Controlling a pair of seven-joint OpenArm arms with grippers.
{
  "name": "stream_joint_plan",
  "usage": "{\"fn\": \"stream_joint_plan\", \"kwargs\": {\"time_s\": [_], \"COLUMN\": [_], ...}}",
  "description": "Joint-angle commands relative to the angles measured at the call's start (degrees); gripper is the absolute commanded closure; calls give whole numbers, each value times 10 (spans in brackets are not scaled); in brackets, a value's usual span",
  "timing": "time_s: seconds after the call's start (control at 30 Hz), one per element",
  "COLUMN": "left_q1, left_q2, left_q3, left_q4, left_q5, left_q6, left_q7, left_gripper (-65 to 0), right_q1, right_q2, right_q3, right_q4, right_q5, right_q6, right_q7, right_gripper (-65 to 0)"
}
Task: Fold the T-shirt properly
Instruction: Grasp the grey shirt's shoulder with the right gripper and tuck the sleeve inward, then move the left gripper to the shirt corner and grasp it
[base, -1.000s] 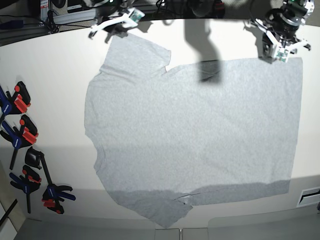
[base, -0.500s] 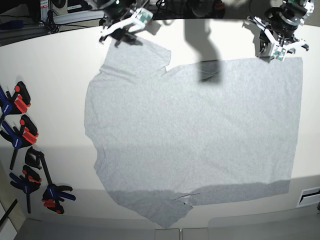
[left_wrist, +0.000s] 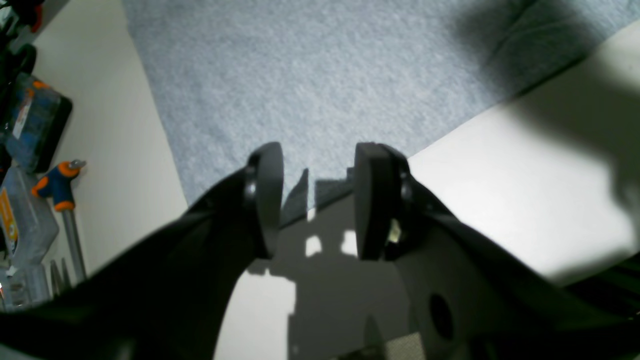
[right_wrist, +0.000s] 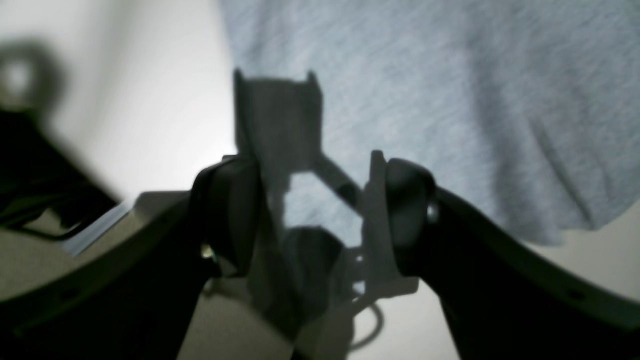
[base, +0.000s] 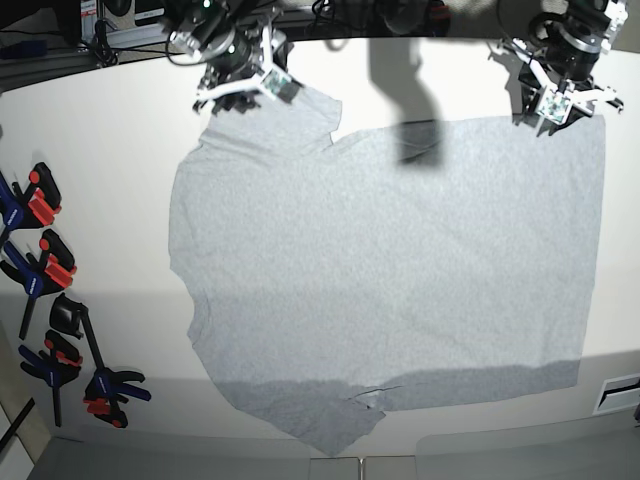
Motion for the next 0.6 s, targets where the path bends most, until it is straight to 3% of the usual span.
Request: {"fn": "stream_joint_plan", "kwargs": {"time_s": [0.0, 0.2, 0.37, 0.5, 0.57], "left_q1": [4, 3, 3, 3, 4], "left_q2": [-6, -3, -3, -3, -3], "left_q3": [-3, -3, -3, -3, -3], "left_q4": [10, 10, 10, 10, 10], "left_q5": [-1, -1, -1, -1, -1], "left_q6": [3, 3, 3, 3, 3], "left_q7": [-14, -16, -16, -21, -46], "left_gripper": [-222, -222, -222, -222, -222], "right_q1": [-5, -3, -2, -2, -2], "right_q2": [9, 59, 97, 113, 113], "right_q3": [2, 2, 2, 2, 2], "right_q4": [-8, -9, -9, -9, -9], "right_q5": [-21, -37, -37, -37, -37], "right_q6": [5, 4, 4, -1, -5], "right_q7": [-29, -31, -31, -28, -16], "right_gripper": [-376, -350, -185, -8, 0]}}
